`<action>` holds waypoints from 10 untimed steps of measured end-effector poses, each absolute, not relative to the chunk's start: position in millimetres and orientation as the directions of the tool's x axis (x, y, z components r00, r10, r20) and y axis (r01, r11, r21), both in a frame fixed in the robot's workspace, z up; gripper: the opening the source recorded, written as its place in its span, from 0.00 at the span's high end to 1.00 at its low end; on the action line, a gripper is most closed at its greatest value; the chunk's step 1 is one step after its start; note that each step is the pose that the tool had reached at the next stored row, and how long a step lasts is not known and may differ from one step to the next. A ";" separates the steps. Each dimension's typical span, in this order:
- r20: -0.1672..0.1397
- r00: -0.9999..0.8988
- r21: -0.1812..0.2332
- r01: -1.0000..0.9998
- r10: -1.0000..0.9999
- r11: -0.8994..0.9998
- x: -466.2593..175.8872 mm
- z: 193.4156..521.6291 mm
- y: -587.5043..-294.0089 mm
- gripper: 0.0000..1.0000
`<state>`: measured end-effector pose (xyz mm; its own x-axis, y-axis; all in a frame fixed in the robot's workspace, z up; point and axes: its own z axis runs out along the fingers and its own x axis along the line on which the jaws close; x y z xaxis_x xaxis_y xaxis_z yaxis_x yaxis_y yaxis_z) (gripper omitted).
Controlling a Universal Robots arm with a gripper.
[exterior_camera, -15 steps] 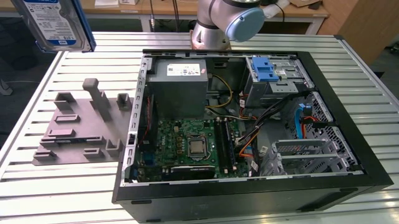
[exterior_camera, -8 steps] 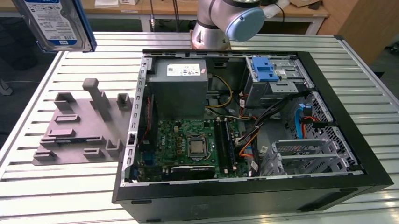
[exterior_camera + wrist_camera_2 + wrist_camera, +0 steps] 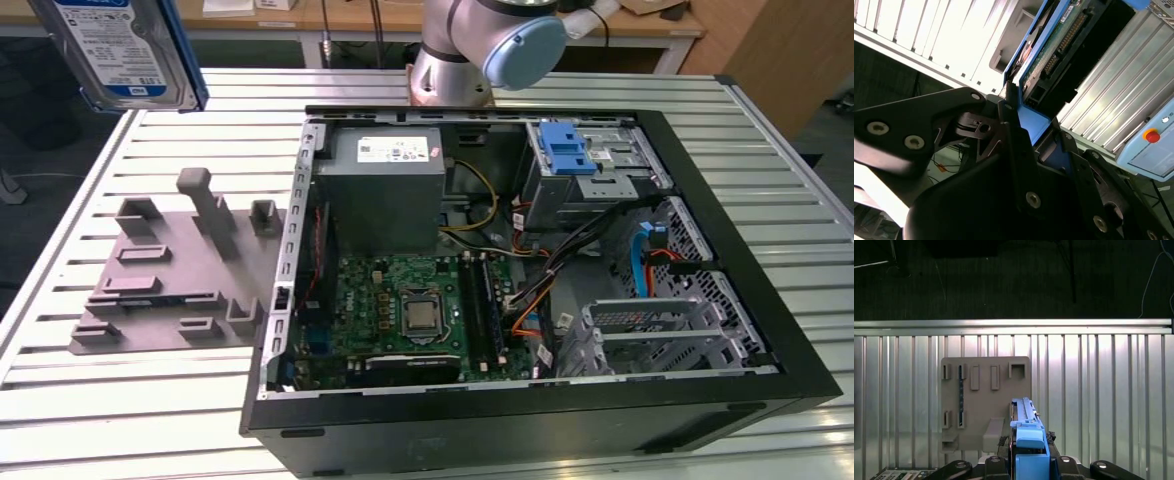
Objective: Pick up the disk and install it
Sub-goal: 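Pick up the disk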
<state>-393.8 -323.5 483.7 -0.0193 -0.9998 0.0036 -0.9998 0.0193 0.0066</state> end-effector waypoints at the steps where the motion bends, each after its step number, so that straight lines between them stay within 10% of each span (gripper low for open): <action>1: 0.004 -0.019 0.007 -1.000 -1.000 0.019 -393.6 483.8 -323.5 0.64; 10: 0.004 -0.019 0.007 -1.000 -1.000 0.019 -391.3 483.8 -323.5 0.64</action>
<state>-391.3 -323.5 483.8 -0.0193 -0.9998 0.0036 -0.9998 0.0193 0.0067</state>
